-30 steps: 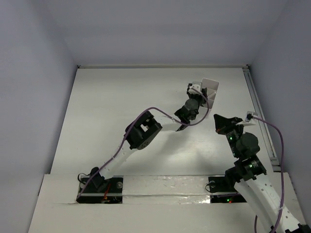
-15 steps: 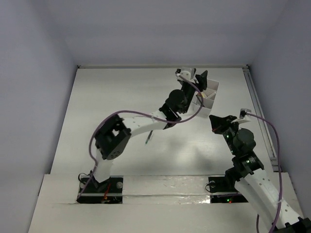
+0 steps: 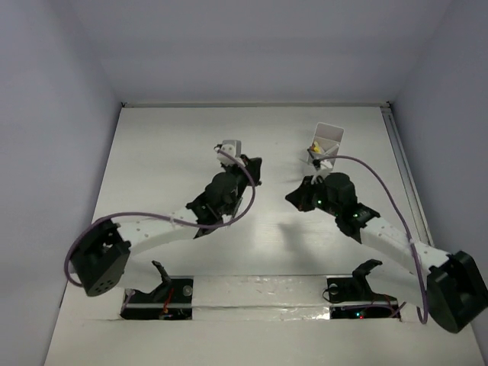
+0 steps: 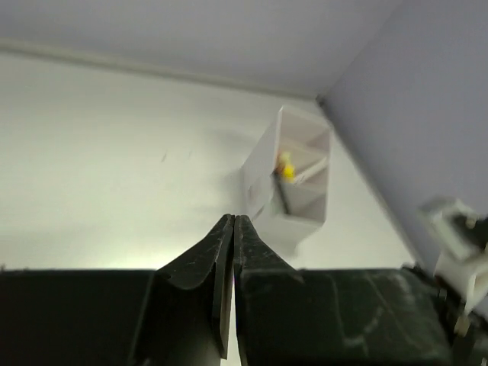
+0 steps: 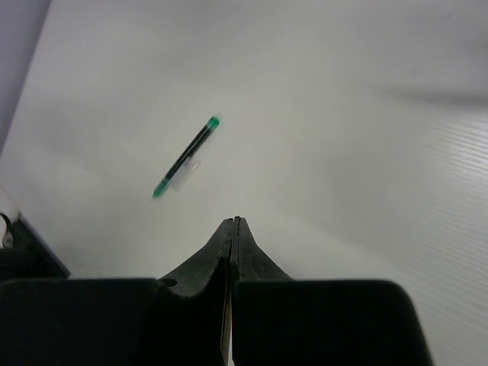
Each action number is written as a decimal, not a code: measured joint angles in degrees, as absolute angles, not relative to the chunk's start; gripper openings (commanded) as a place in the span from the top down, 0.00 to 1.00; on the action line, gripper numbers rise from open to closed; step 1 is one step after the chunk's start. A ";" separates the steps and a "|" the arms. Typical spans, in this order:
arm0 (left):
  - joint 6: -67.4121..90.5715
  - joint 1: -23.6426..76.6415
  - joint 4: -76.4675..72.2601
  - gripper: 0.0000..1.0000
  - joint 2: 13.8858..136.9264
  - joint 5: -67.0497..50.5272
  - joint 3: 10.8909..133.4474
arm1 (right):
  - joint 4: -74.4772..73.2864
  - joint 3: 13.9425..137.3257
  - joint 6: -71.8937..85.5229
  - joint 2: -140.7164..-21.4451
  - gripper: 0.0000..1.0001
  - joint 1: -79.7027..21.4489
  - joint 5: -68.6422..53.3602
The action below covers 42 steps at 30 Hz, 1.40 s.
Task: Sort the stationery into containers
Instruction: Pick up the pen from the center of the board.
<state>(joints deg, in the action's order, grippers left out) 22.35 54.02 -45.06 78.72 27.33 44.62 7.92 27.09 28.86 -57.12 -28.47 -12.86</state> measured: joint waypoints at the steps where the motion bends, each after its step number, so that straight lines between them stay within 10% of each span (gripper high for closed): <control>1: 23.62 53.82 -43.00 1.00 76.34 27.14 41.89 | 7.90 28.73 28.01 -60.03 1.00 -30.59 -12.99; 4: 27.11 53.58 -36.80 1.00 67.26 26.41 36.49 | 7.70 34.20 25.15 -68.10 0.96 -35.70 -14.09; 14: 32.49 52.95 -22.28 0.98 34.48 25.85 30.74 | 1.50 59.90 4.03 -95.22 0.30 -38.11 -28.25; 26: 33.50 52.62 -4.34 0.92 8.29 33.01 29.80 | -23.22 87.11 -15.70 -114.45 0.23 -42.74 -29.30; 42: 33.45 52.60 -2.11 0.92 11.33 34.76 28.45 | -34.74 90.21 -25.08 -118.58 0.17 -51.88 -14.85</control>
